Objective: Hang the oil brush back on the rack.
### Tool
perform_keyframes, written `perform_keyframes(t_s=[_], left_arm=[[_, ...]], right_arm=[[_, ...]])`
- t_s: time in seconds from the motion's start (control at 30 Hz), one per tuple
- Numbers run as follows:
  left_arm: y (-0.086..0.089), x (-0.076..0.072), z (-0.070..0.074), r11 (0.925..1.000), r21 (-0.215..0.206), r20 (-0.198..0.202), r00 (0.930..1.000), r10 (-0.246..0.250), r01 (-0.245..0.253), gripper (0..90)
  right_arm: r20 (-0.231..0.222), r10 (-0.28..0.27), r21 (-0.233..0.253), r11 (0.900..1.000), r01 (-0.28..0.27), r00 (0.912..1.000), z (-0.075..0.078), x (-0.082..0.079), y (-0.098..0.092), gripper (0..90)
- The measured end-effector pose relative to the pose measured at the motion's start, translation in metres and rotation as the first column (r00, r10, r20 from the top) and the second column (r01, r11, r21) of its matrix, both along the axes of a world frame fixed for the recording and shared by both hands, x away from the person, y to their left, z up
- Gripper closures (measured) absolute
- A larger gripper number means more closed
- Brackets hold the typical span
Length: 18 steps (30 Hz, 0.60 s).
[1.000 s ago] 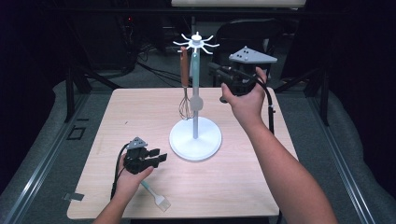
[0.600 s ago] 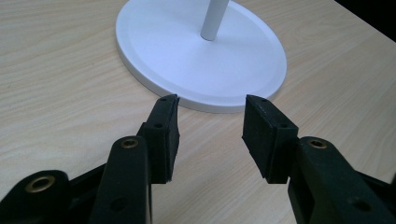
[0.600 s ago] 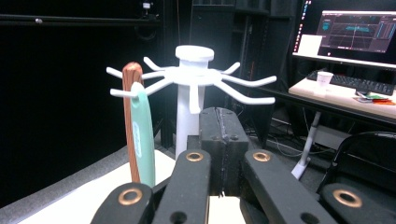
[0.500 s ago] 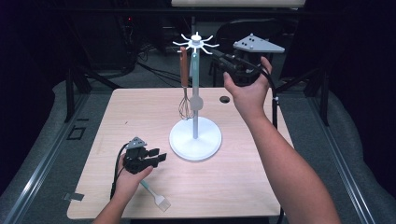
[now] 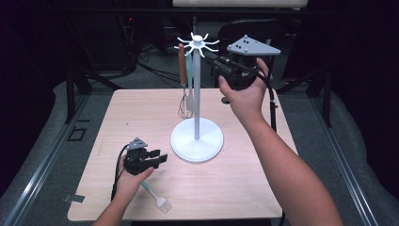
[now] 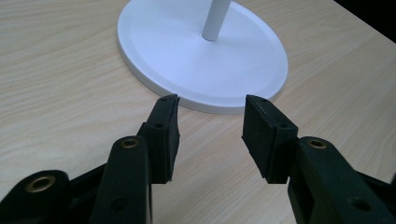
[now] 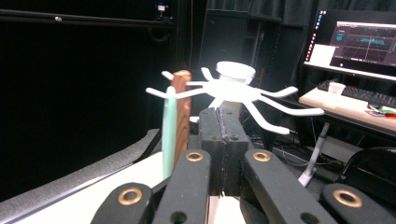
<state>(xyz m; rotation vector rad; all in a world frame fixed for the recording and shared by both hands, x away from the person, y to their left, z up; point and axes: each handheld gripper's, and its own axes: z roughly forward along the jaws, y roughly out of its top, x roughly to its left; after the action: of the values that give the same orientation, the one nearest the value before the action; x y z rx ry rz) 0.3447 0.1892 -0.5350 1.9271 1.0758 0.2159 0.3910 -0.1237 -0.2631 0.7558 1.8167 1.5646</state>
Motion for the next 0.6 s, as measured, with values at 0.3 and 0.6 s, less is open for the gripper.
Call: perform_keyframes(t_s=[0.3, 0.6], left_arm=[[0.001, 0.0, 0.0, 1.0, 0.0, 0.002, 1.0, 0.004, -0.004, 55.9], [0.005, 0.001, 0.001, 0.9999, -0.004, 0.003, 0.9999, 0.014, -0.014, 55.9]], right_arm=[[0.01, 0.01, -0.023, 1.0, -0.01, 0.9999, 0.001, -0.003, 0.012, 90.0], [-0.015, -0.008, -0.052, 0.999, 0.008, 0.9999, -0.022, -0.005, 0.004, 89.3]])
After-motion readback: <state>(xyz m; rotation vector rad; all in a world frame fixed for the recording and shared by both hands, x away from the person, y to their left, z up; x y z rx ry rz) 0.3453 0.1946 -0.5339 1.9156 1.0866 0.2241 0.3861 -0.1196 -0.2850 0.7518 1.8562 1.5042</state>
